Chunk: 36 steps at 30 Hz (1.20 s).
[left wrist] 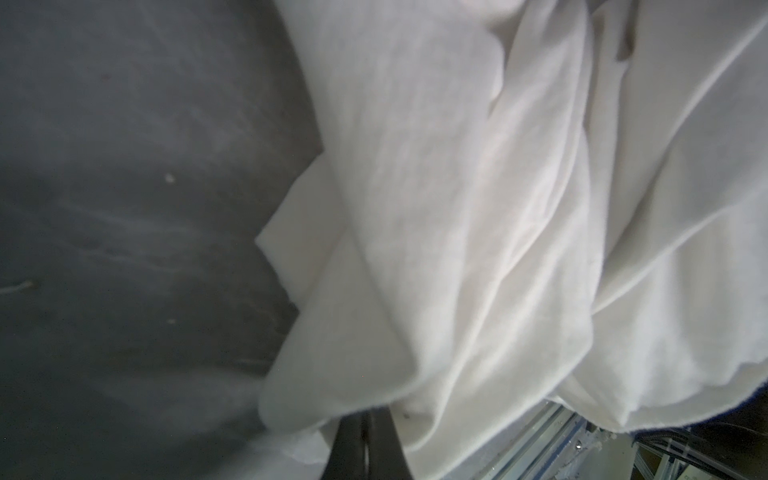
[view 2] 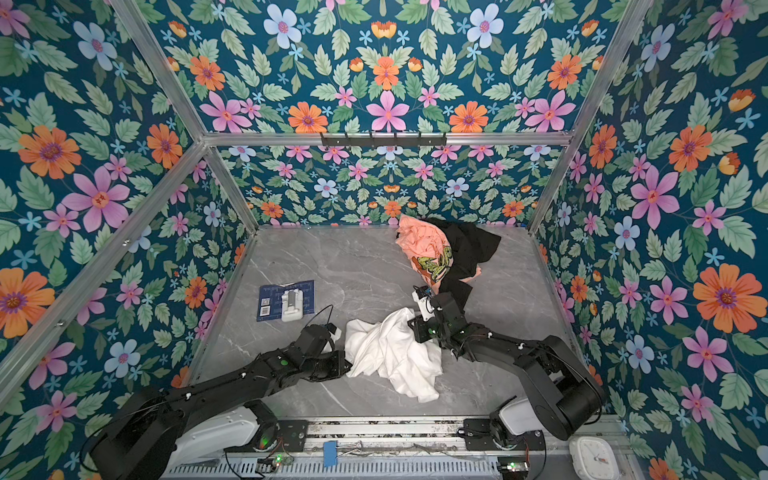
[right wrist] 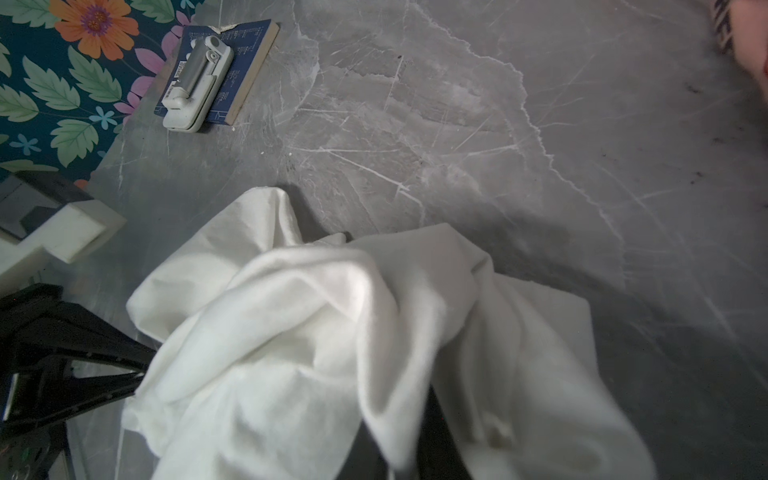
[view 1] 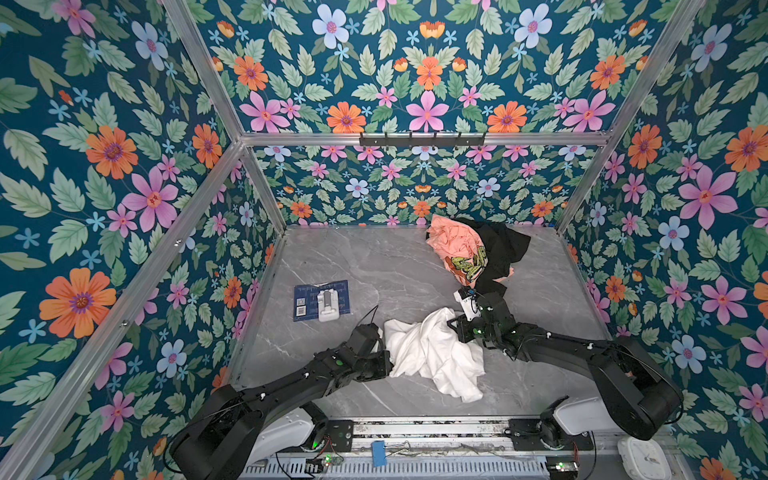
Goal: Pick out a specific cloth from the pile
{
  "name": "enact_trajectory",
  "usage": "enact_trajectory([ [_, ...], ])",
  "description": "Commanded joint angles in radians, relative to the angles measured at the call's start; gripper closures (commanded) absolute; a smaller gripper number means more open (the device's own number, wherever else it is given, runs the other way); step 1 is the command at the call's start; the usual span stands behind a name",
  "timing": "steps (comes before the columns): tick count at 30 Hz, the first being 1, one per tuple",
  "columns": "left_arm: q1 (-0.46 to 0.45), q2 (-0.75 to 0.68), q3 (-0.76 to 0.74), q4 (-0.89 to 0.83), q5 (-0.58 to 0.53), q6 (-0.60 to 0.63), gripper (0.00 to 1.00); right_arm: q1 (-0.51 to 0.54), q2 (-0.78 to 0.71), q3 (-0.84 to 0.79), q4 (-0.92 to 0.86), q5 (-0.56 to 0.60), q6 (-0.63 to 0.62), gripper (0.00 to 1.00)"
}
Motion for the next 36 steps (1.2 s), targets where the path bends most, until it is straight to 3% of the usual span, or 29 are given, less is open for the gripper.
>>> enact_trajectory([
  [1,0.003,0.000,0.000,0.016,0.007,0.003,0.94,0.001,-0.010,0.004,0.013,0.032,0.005,0.80],
  [6,0.003,-0.013,0.010,-0.005,-0.008,0.015,0.84,0.000,-0.059,0.005,-0.015,0.045,-0.006,0.69],
  [12,0.003,-0.029,0.146,-0.182,-0.079,0.100,0.63,0.001,-0.178,0.019,-0.113,0.082,-0.022,0.49],
  [19,0.002,-0.072,0.280,-0.366,-0.170,0.210,0.30,0.001,-0.348,0.023,-0.202,0.157,-0.055,0.29],
  [23,0.004,-0.077,0.341,-0.417,-0.249,0.263,0.12,0.000,-0.428,0.016,-0.212,0.228,-0.126,0.24],
  [31,0.025,-0.062,0.400,-0.392,-0.378,0.315,0.09,-0.008,-0.505,-0.062,-0.082,0.504,-0.209,0.14],
  [36,0.076,-0.093,0.408,-0.314,-0.452,0.314,0.00,-0.141,-0.485,-0.102,-0.003,0.551,-0.206,0.14],
])
